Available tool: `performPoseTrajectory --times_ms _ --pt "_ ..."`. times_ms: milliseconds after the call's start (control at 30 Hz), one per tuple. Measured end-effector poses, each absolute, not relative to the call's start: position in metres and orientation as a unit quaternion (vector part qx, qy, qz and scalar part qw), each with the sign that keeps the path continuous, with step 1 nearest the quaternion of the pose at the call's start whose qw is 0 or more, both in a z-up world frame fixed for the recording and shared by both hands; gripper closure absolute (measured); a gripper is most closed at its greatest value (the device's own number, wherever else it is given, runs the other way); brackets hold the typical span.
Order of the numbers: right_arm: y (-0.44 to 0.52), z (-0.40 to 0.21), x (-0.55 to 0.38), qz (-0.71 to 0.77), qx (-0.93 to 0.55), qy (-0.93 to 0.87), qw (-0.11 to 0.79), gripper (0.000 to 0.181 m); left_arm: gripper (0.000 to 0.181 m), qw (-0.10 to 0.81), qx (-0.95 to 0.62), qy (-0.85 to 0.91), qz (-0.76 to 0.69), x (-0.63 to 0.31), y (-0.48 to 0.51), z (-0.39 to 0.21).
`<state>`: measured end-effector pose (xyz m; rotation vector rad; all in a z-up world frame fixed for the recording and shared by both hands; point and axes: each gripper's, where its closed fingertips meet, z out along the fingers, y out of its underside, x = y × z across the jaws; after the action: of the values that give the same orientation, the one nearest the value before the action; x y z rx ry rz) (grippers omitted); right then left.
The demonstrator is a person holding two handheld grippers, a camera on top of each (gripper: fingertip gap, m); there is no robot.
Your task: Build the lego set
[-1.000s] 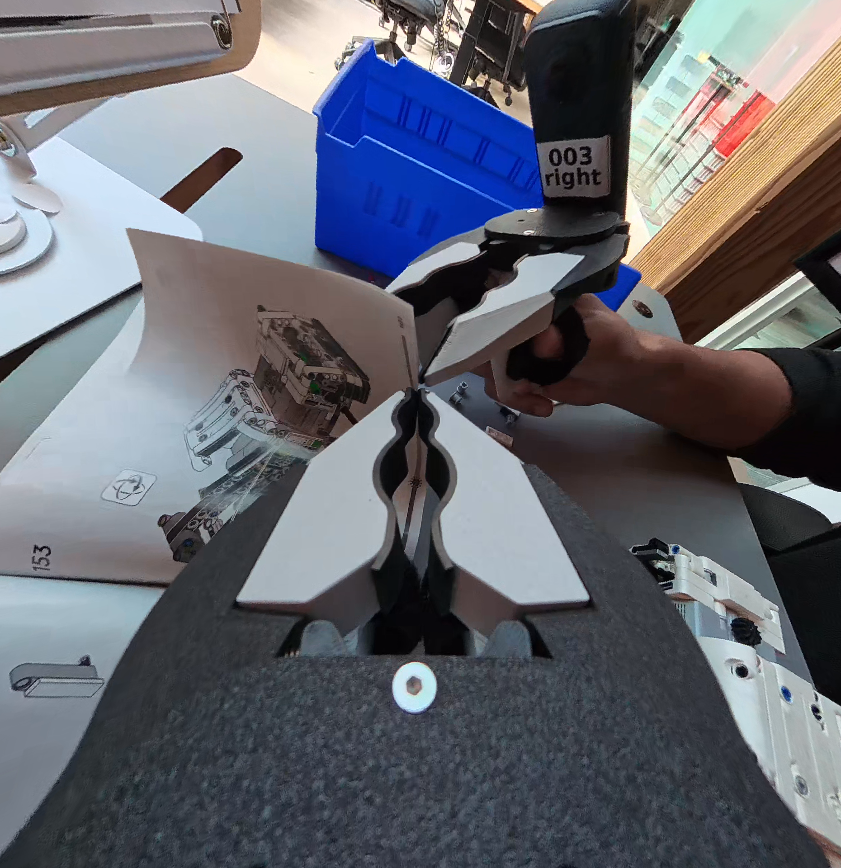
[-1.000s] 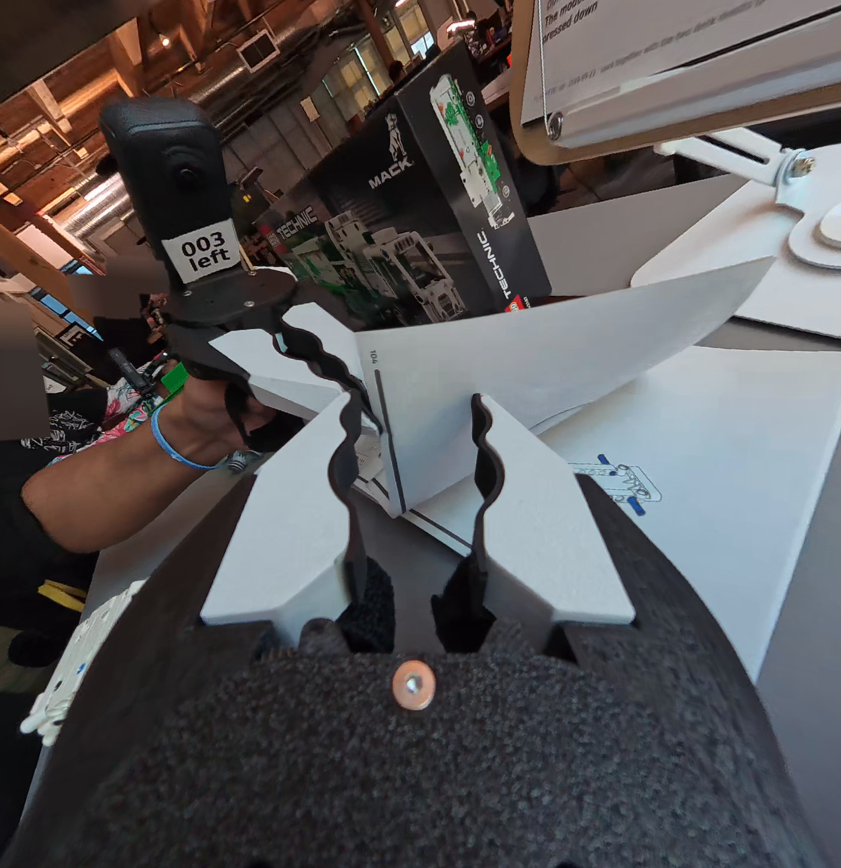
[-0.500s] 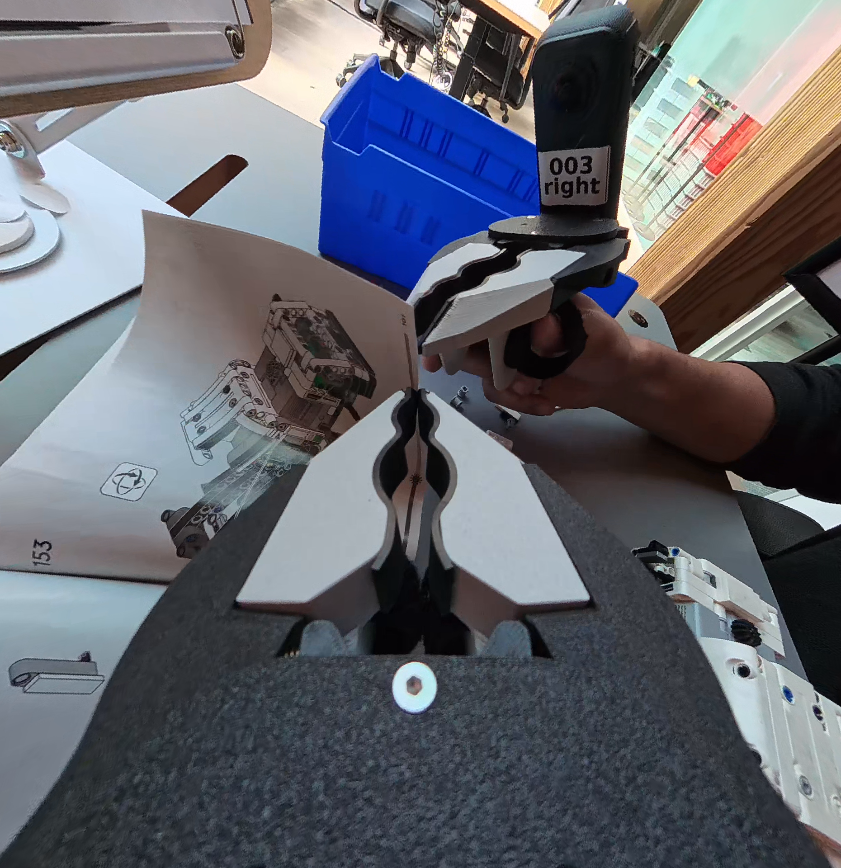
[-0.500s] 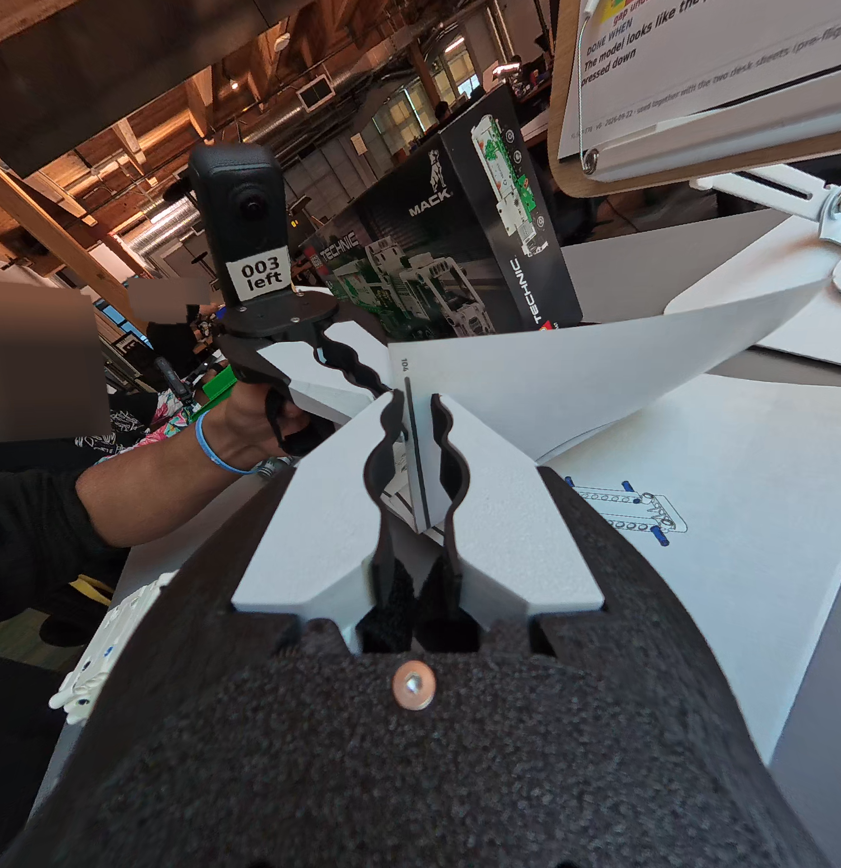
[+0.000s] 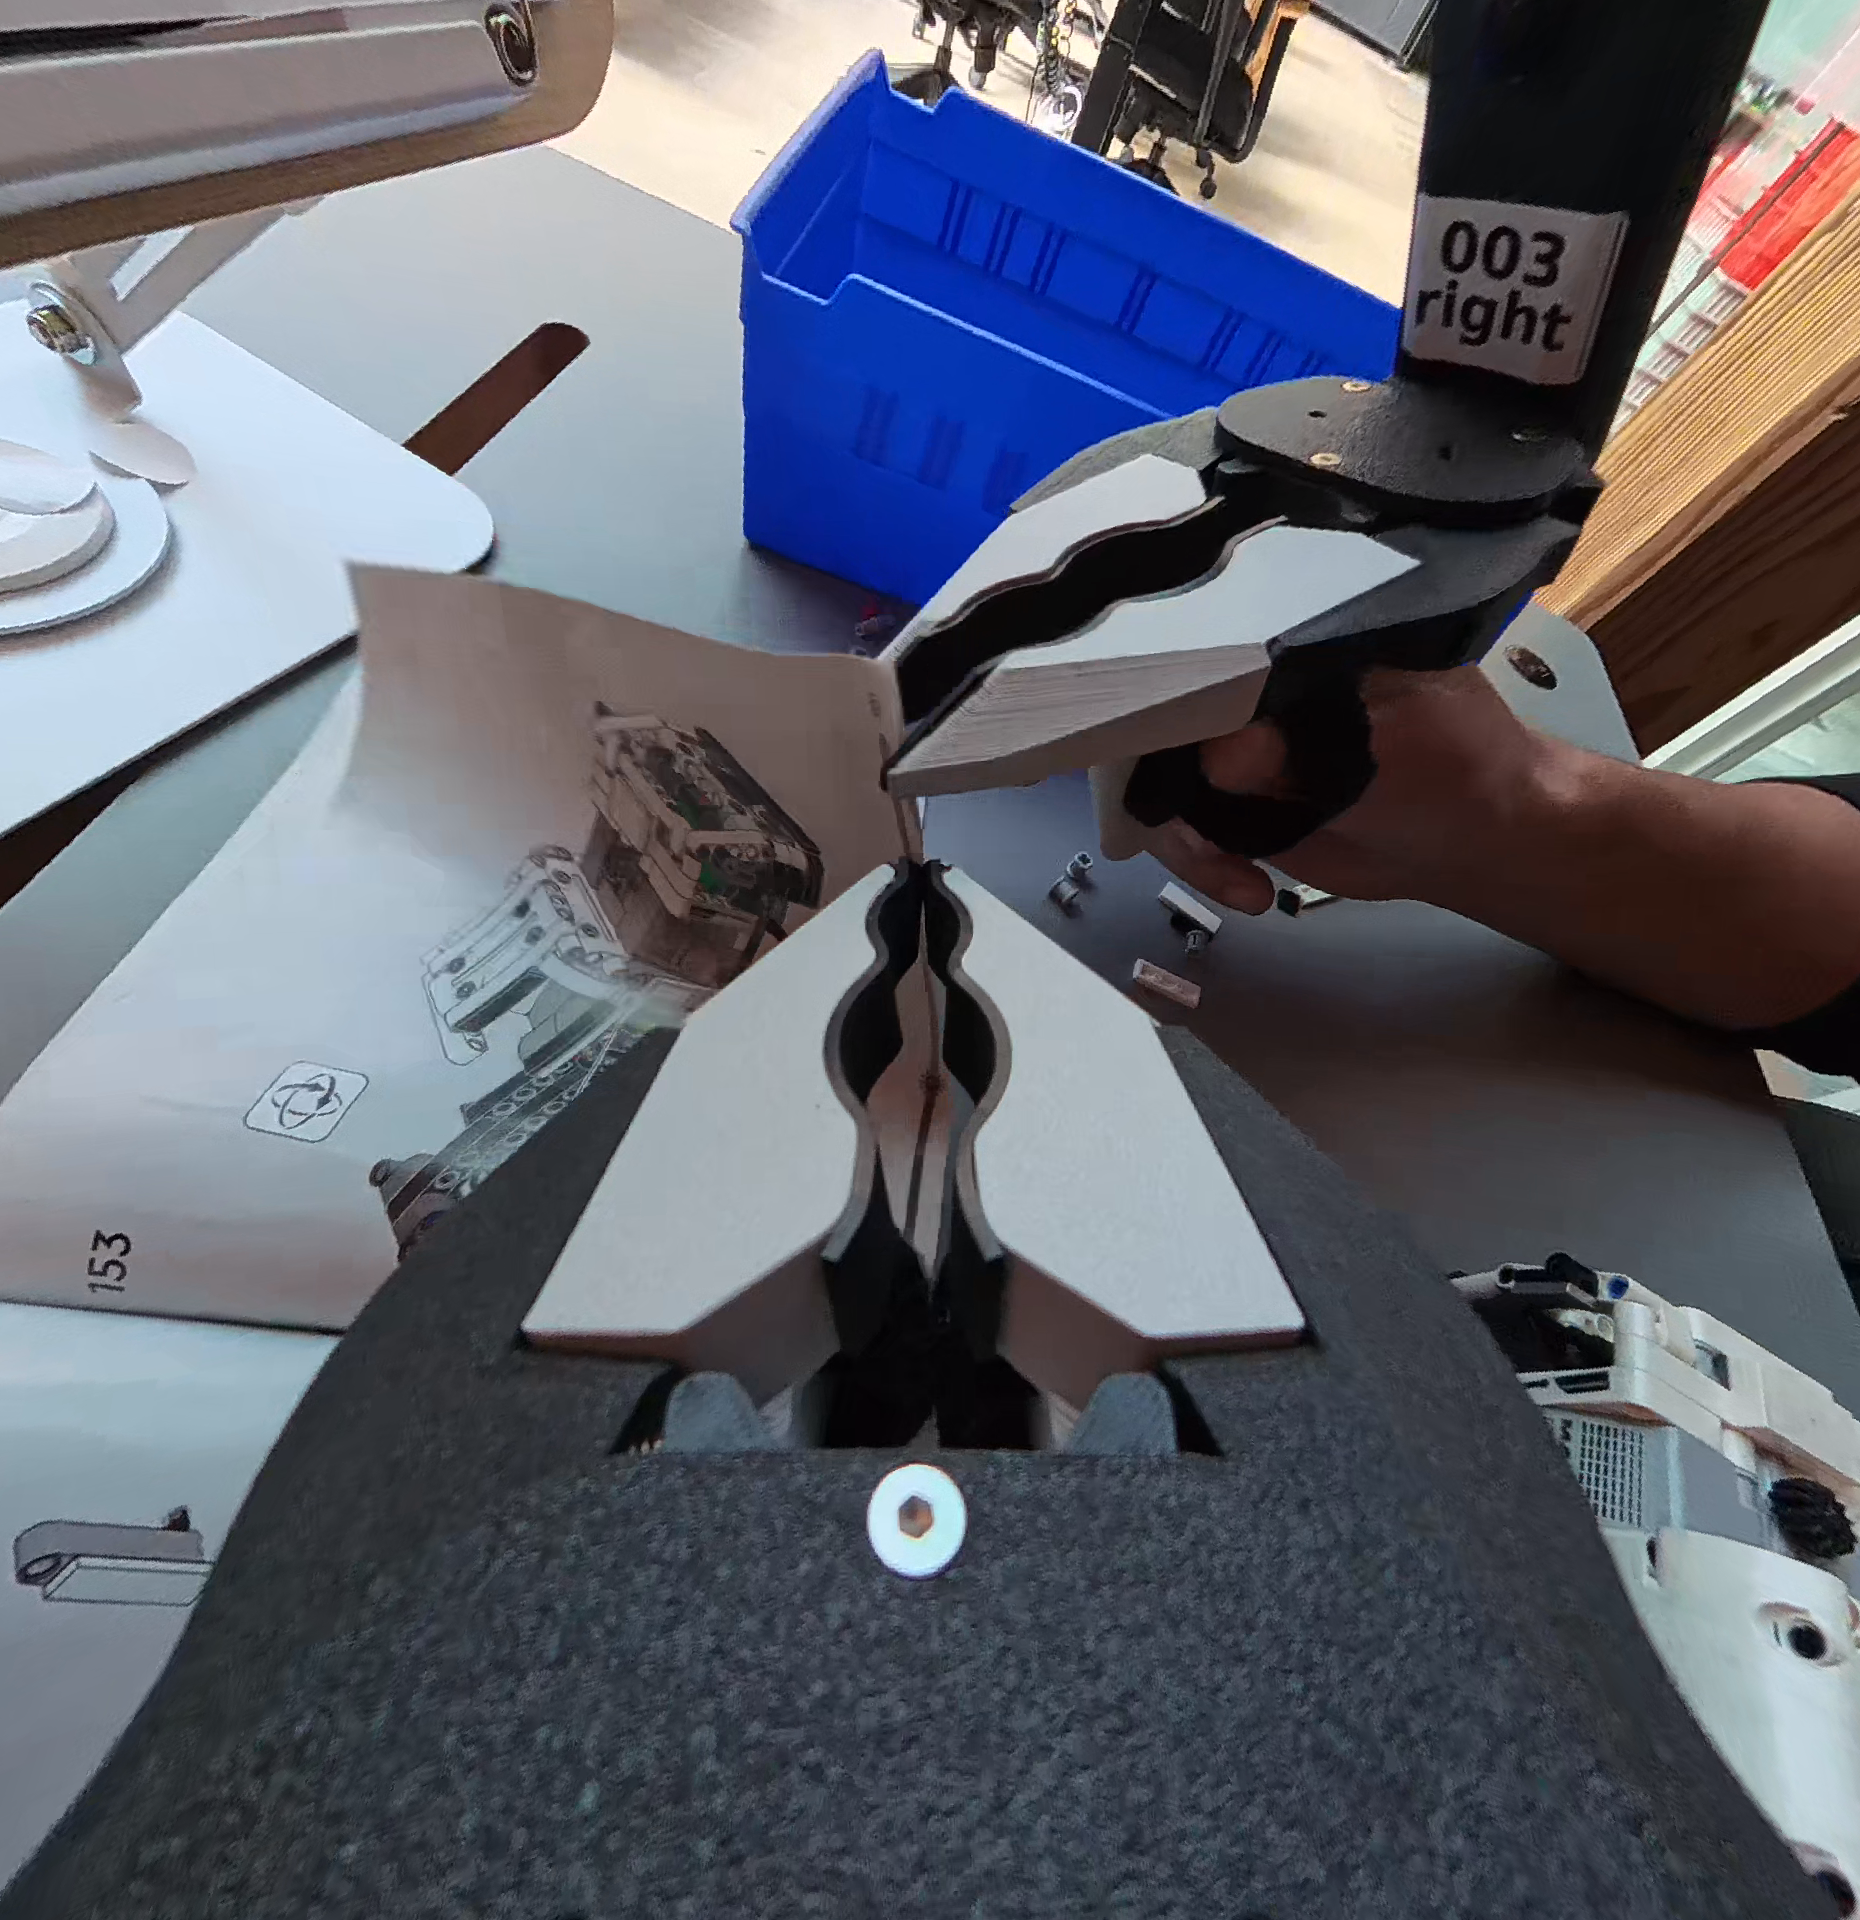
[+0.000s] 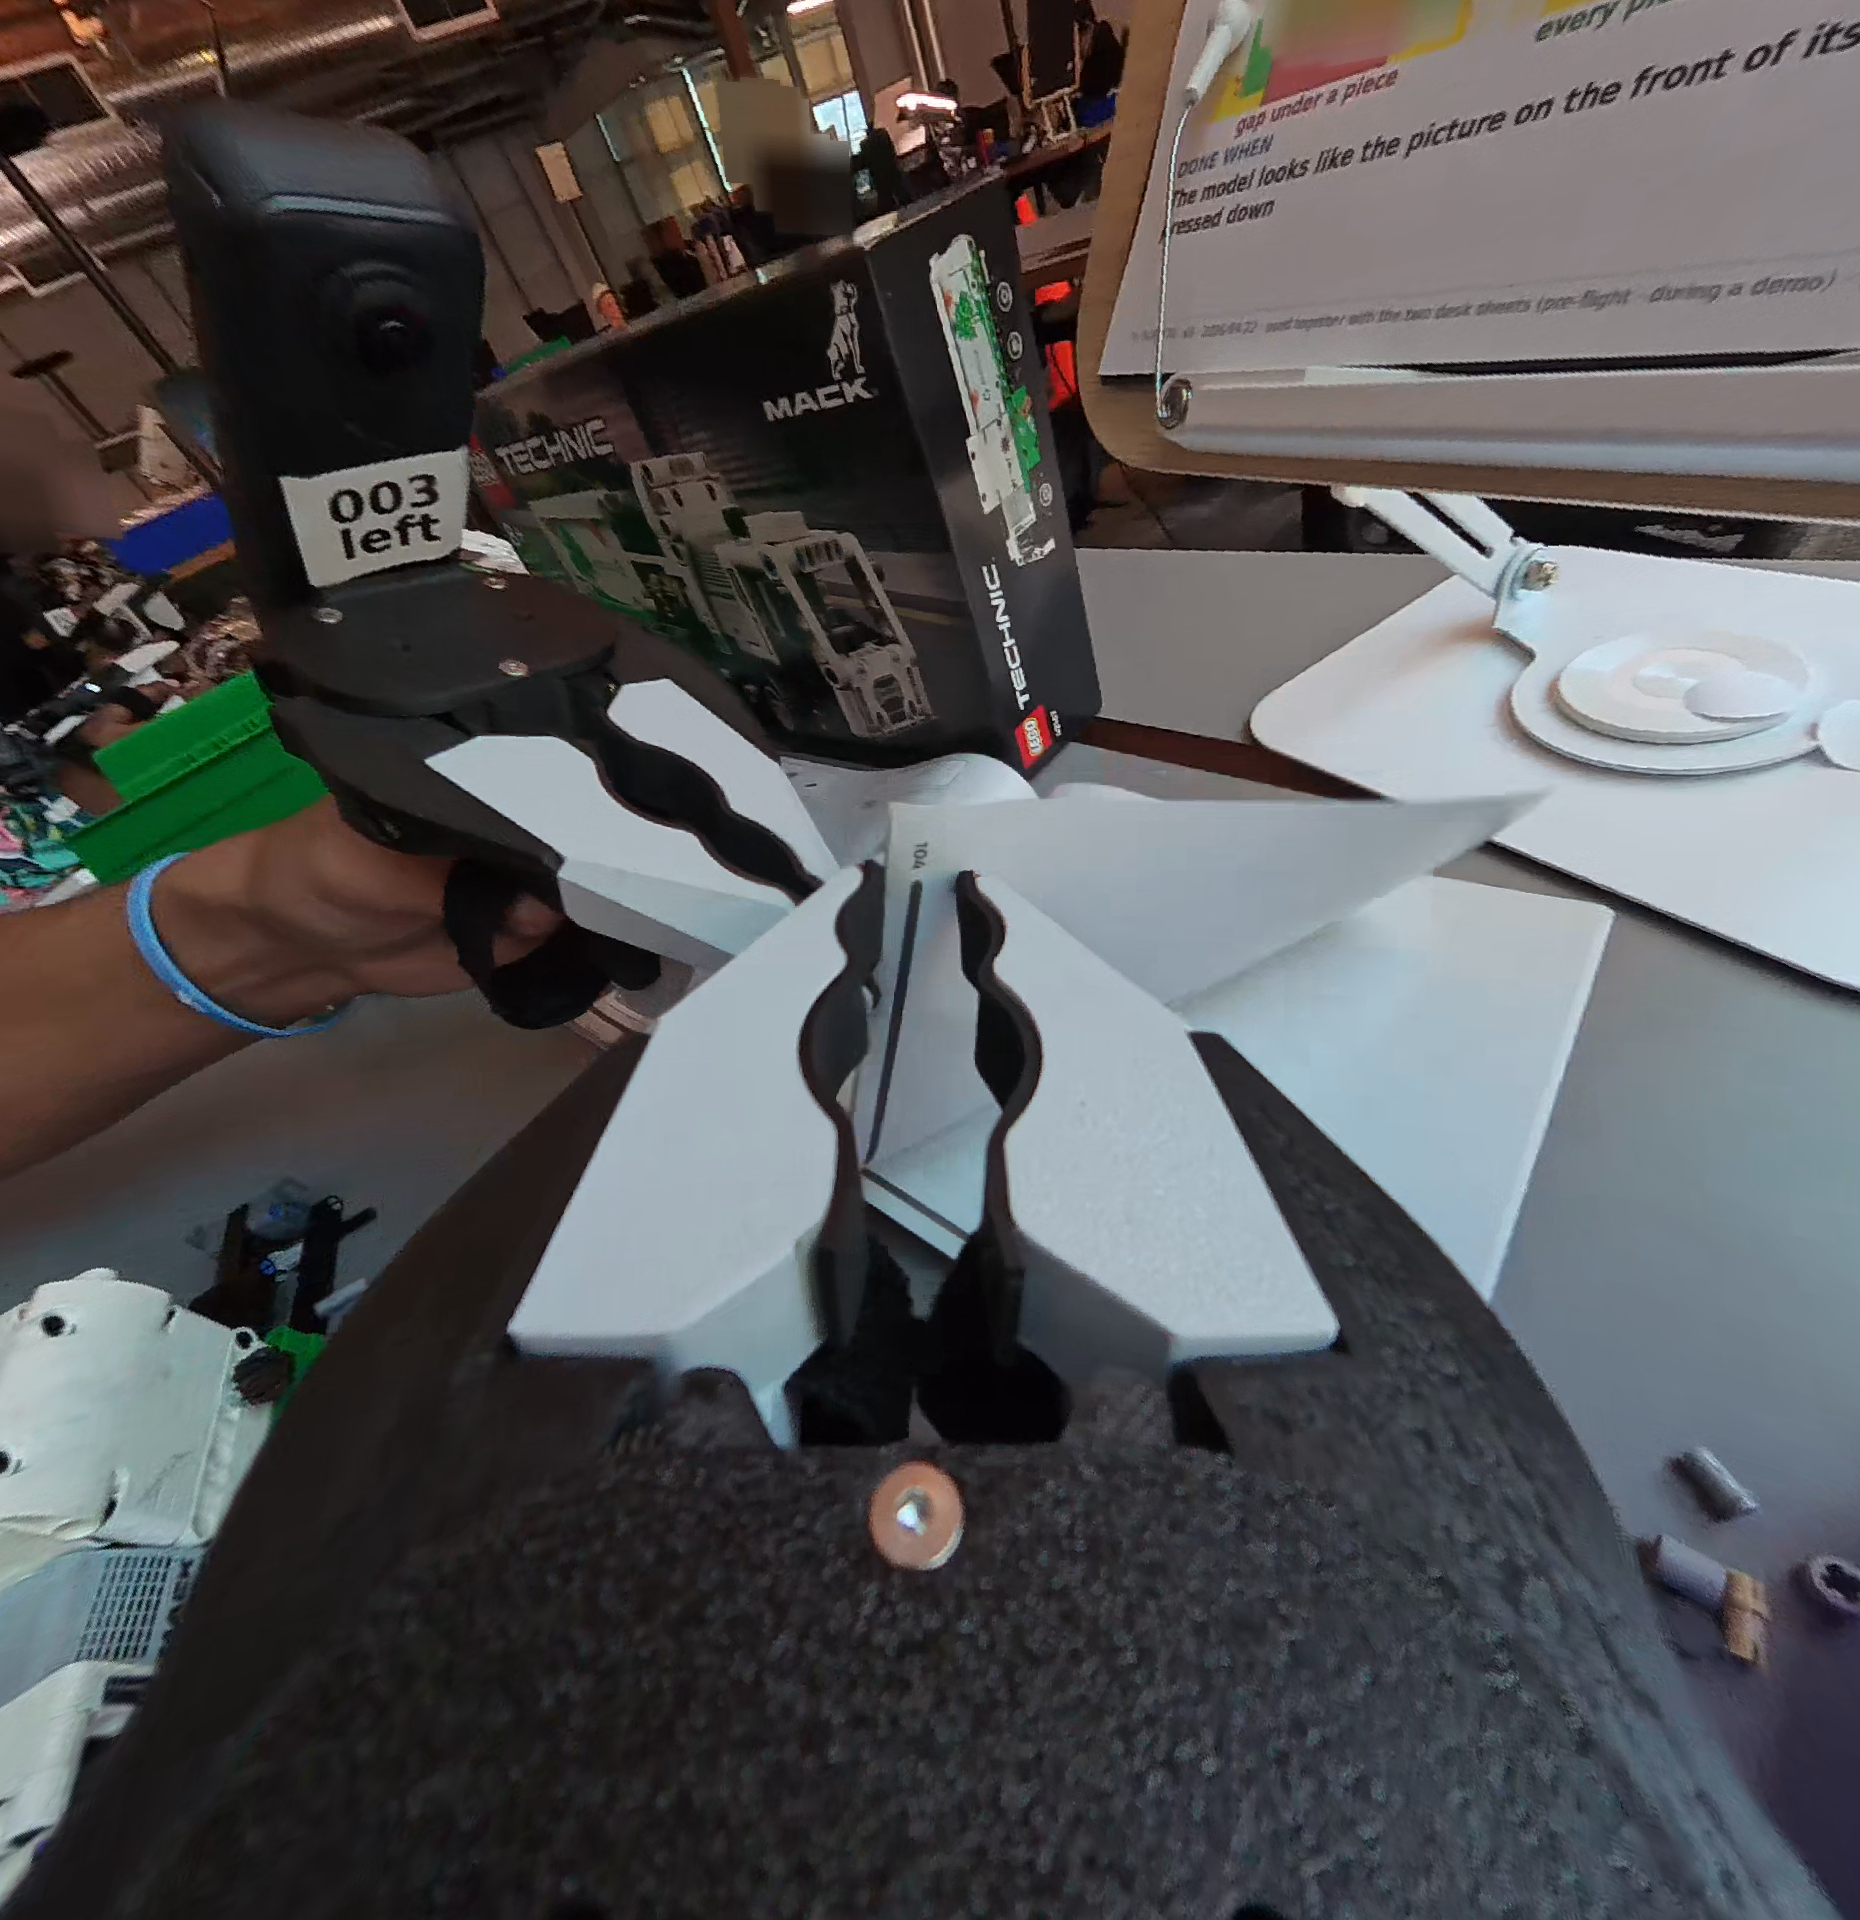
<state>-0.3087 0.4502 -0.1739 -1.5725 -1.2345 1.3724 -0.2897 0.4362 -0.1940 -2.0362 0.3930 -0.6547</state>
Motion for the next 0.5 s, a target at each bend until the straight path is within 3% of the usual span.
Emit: performPoseTrajectory --times_ms 33,100,200,333,433,500 --pt "0.450 -0.176 -0.308 0.518 -0.610 -0.482 0.356 0.175 0.181 0.462 -0.832 0.164 -0.259 -0.288 0.437 -0.196" --pt "0.448 -0.178 -0.306 0.495 -0.602 -0.500 0.378 0.181 0.178 0.456 -0.834 0.170 -0.258 -0.285 0.434 -0.198" --pt "0.441 -0.179 -0.305 0.443 -0.578 -0.543 0.418 0.181 0.147 0.442 -0.840 0.150 -0.276 -0.289 0.422 -0.195" --pt "0.420 -0.175 -0.307 0.386 -0.520 -0.599 0.472 0.181 0.138 0.439 -0.829 0.055 -0.341 -0.314 0.411 -0.173" --pt "0.404 -0.173 -0.309 0.326 -0.467 -0.634 0.523 0.181 0.122 0.402 -0.782 -0.025 -0.475 -0.321 0.406 -0.156" --pt "0.388 -0.172 -0.311 0.293 -0.421 -0.661 0.548 0.181 0.129 0.382 -0.743 -0.058 -0.547 -0.323 0.405 -0.148"
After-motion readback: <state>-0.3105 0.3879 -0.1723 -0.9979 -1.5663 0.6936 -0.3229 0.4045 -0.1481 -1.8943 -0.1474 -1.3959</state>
